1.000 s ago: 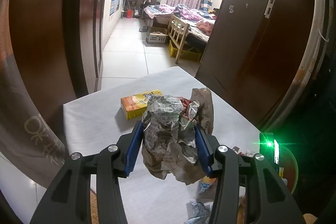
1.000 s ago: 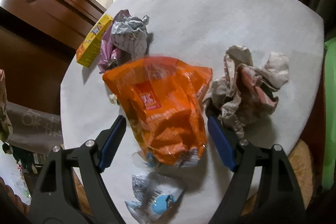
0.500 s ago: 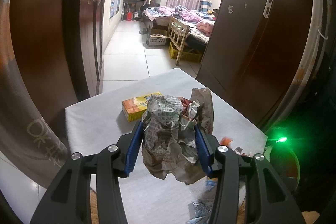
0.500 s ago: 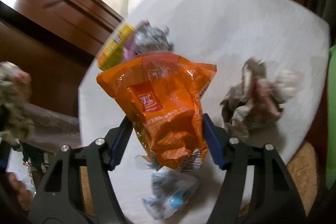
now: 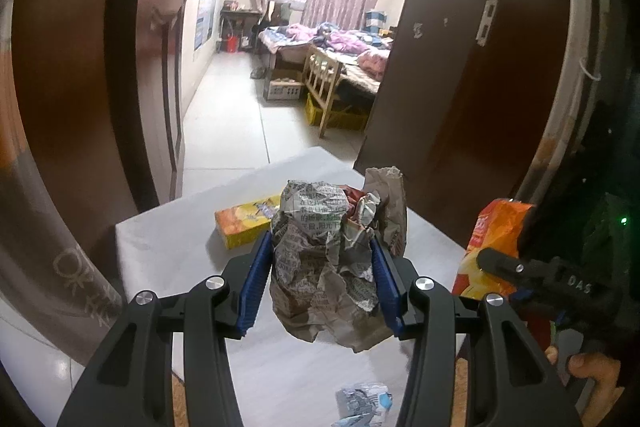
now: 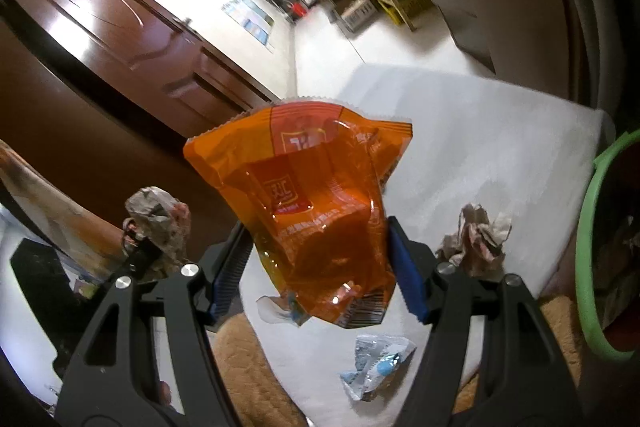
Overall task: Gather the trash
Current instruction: 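Lift the newspaper and orange bag and carry both over the green bin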
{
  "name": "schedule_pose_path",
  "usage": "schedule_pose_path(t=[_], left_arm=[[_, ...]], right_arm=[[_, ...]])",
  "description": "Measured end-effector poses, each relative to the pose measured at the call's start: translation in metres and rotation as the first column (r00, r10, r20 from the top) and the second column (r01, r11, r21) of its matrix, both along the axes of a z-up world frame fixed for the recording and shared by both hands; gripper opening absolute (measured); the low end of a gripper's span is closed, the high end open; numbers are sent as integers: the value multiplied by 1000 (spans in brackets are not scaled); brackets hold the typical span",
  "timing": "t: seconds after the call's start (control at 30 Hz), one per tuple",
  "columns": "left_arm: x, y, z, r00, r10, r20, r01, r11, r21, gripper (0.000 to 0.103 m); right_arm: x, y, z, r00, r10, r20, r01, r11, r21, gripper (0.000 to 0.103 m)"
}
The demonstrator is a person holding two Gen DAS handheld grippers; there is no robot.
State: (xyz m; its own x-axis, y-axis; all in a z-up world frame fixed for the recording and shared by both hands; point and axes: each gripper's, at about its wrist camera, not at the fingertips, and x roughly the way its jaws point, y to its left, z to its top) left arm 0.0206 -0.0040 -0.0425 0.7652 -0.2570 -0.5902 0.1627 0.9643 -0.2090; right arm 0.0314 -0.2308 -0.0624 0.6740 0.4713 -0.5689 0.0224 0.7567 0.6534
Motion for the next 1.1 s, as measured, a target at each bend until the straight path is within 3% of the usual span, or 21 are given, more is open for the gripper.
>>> schedule_pose_path(t=[0.27,0.63,0.83,1.1], left_arm=[[-10,-21,11,999,-42,26,41,999,24,46],[-14,-72,4,990,-143,-11,143,987,73,46],[-17,-102,-10,976,-213,-51,217,971,97,46],[-16,-150,-29,940,-327,-99,337,936,103,46]], right_arm=[[-21,-18,23,997,0,80,-4,999,45,65],[-43,-58,20,991,-85,101,74,992,106,65],[-50,-80,17,986,-124,109,108,984,141,65],[-65,-128,7,967,-236,93,218,961,171,65]])
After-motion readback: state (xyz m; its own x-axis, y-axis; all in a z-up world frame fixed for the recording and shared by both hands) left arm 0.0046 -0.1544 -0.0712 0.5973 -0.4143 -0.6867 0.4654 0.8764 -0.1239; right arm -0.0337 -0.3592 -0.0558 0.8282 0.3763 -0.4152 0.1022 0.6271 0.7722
